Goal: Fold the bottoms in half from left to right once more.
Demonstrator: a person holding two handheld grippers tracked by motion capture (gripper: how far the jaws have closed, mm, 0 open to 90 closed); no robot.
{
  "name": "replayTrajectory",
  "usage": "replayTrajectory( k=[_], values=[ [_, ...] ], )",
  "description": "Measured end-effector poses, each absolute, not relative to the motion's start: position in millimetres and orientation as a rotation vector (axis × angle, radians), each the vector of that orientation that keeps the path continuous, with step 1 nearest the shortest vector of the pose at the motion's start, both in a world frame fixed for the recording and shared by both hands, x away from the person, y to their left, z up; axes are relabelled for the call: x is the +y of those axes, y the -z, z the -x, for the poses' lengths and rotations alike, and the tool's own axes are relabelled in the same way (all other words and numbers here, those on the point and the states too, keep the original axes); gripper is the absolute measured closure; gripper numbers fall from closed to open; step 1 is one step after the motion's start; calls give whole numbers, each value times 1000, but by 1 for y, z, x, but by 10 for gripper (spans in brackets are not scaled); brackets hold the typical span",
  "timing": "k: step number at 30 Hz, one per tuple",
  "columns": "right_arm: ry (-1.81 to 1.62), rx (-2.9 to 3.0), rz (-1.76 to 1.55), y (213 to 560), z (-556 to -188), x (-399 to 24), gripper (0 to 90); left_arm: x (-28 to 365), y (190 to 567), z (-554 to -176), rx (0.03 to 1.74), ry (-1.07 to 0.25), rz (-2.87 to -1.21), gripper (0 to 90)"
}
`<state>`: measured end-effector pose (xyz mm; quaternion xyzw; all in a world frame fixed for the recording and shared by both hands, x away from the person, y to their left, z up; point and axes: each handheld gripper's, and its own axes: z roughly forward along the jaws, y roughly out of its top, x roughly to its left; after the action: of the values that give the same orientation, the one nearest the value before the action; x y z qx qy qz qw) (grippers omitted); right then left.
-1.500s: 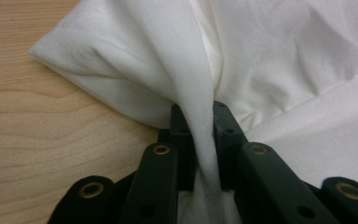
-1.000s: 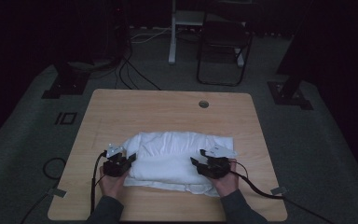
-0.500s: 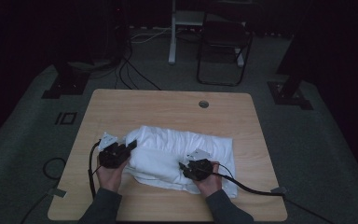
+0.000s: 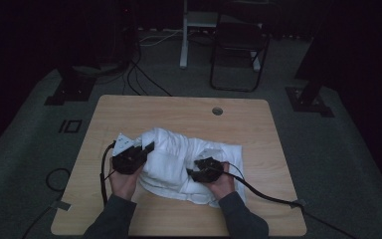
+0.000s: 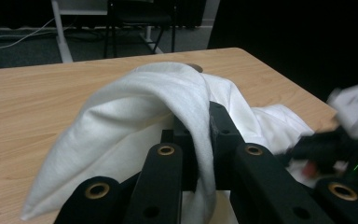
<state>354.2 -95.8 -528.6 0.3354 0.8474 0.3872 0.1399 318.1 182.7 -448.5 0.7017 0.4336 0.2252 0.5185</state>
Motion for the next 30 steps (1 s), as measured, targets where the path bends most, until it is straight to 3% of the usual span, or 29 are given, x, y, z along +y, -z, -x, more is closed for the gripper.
replayTrajectory(
  k=[5,14,18,22,28,30],
  values=[
    [-1197,2263,-1120,503,-384,-114,545,183,450,-320,1047,-533,-1682,850],
    [-948,2383,-1157,540,-432,-84,547,178,451,-322,1037,-527,-1694,850],
    [-1006,2350,-1105,529,-412,-89,480,180,451,-322,1038,-533,-1696,850],
    [-1095,2335,-967,513,-367,-94,453,182,451,-322,1045,-535,-1693,849],
    [-945,2416,-800,543,-325,-78,435,177,451,-323,1037,-539,-1705,849],
    [-948,2434,-764,538,-321,-81,410,177,452,-324,1038,-539,-1704,849]
  ],
)
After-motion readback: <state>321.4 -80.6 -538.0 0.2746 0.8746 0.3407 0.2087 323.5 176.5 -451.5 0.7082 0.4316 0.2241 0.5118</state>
